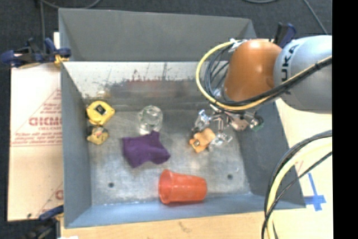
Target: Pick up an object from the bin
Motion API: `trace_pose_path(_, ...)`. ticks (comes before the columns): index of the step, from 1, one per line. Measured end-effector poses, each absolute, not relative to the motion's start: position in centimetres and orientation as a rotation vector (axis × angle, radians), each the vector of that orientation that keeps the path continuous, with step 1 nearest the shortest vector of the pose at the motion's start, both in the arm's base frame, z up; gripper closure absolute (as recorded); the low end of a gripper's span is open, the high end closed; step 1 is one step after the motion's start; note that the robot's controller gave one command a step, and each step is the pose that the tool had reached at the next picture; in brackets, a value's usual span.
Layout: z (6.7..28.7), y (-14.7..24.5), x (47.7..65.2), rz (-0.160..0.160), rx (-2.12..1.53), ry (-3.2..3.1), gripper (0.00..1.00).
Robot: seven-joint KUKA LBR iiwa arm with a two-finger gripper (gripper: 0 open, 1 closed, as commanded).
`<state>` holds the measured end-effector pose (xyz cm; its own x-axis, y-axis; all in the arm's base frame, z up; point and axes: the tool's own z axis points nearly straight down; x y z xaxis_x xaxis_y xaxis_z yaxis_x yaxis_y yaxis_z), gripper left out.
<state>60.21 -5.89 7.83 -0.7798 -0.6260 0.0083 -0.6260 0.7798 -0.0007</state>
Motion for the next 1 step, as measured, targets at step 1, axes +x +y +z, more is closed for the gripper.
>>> trace_pose_path(1,7.83,-5.89,60.22,0.005,1.039,-2.957,1.00)
